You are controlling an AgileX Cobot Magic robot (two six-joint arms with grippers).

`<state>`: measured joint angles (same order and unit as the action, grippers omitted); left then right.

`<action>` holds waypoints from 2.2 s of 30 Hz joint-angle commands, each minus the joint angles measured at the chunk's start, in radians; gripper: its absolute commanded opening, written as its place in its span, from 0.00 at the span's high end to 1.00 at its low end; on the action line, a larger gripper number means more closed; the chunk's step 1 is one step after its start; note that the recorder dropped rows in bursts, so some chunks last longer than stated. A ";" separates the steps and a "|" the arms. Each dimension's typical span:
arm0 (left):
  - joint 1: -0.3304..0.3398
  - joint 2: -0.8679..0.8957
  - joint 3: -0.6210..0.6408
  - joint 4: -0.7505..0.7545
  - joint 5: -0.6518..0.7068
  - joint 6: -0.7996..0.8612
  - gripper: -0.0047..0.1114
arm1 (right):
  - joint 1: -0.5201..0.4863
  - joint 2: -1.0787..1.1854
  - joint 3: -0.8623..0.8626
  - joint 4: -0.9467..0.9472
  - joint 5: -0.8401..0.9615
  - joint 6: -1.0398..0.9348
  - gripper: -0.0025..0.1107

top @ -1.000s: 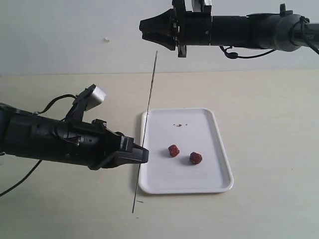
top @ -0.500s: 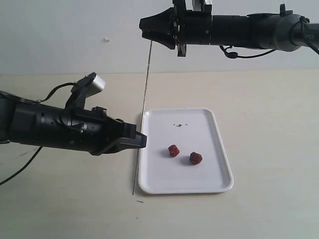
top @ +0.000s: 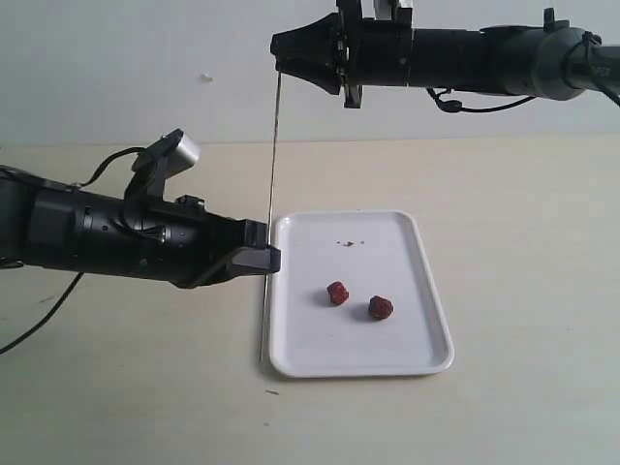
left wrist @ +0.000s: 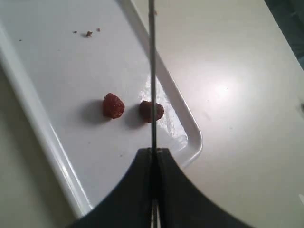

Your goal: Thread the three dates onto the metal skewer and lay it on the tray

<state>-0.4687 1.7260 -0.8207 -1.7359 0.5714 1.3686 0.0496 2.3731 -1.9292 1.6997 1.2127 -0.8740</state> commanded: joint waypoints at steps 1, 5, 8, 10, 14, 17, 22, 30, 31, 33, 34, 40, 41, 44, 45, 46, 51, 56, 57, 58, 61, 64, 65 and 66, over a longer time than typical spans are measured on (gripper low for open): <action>0.002 -0.004 -0.008 -0.008 0.011 0.001 0.96 | -0.002 -0.010 0.004 0.019 0.008 -0.015 0.72; 0.002 -0.004 -0.008 -0.008 0.036 0.011 0.96 | -0.002 -0.010 0.004 0.019 0.008 -0.015 0.72; 0.002 -0.004 -0.008 -0.008 0.031 0.028 0.96 | -0.002 -0.010 0.004 0.019 0.008 -0.015 0.72; 0.002 -0.004 -0.017 -0.008 0.027 0.038 0.96 | -0.002 -0.010 0.004 0.019 0.008 -0.015 0.72; 0.002 -0.004 -0.034 -0.008 0.027 0.038 0.96 | -0.002 -0.010 0.004 0.019 0.008 -0.015 0.72; 0.002 -0.004 -0.041 -0.008 0.027 0.038 0.96 | -0.002 -0.010 0.004 0.019 0.008 -0.015 0.72; 0.002 0.016 -0.041 -0.008 0.033 0.001 0.96 | -0.002 -0.010 0.004 0.019 0.008 -0.015 0.72; 0.002 0.072 -0.043 -0.008 0.024 0.016 0.96 | -0.002 -0.010 0.004 0.019 0.008 -0.015 0.72; 0.002 0.072 -0.043 -0.008 0.026 0.017 0.96 | -0.002 -0.010 0.004 0.019 0.008 -0.015 0.72; 0.002 0.072 -0.043 -0.008 0.026 0.032 0.96 | -0.002 -0.010 0.004 0.019 0.008 -0.015 0.72; 0.002 0.072 -0.043 -0.008 0.035 0.041 0.96 | -0.002 -0.010 0.004 0.019 0.008 -0.015 0.72; 0.002 0.072 -0.043 -0.008 0.037 0.044 0.96 | -0.002 -0.010 0.004 0.019 0.008 -0.015 0.72; 0.002 0.072 -0.043 -0.008 0.038 0.044 0.96 | -0.002 -0.010 0.004 0.019 0.008 -0.015 0.72; 0.002 0.072 -0.043 -0.008 0.064 0.044 0.96 | -0.002 -0.010 0.004 0.019 0.008 -0.015 0.72; 0.002 0.072 -0.043 -0.008 0.079 0.044 0.96 | -0.002 -0.010 0.004 0.019 0.008 -0.015 0.72; 0.002 0.072 -0.043 -0.008 0.091 0.044 0.96 | -0.002 -0.010 0.004 0.019 0.008 -0.015 0.72; 0.002 0.072 -0.043 -0.008 0.115 0.044 0.96 | -0.002 -0.010 0.004 0.006 0.008 -0.015 0.72; 0.002 0.072 -0.043 -0.008 0.099 0.048 0.96 | -0.002 -0.010 0.004 -0.009 0.008 -0.018 0.72; 0.002 0.072 -0.043 -0.008 0.096 0.048 0.96 | -0.002 -0.010 0.004 -0.009 0.008 -0.018 0.72; 0.002 0.072 -0.043 -0.008 0.096 0.048 0.96 | -0.002 -0.010 0.004 -0.009 0.008 -0.018 0.72; 0.002 0.072 -0.043 -0.008 0.087 0.052 0.96 | -0.002 -0.010 0.004 -0.009 0.008 -0.018 0.72; 0.002 0.072 -0.043 -0.008 0.120 0.057 0.96 | -0.002 -0.010 0.004 -0.009 0.008 -0.018 0.72; 0.002 0.072 -0.043 -0.008 0.143 0.064 0.96 | -0.002 -0.010 0.004 -0.009 0.008 -0.018 0.72; 0.002 0.072 -0.043 -0.008 0.161 0.066 0.96 | -0.002 -0.010 0.004 -0.009 0.008 -0.018 0.72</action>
<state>-0.4687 1.7984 -0.8574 -1.7359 0.6834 1.4202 0.0496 2.3763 -1.9292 1.6937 1.2127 -0.8794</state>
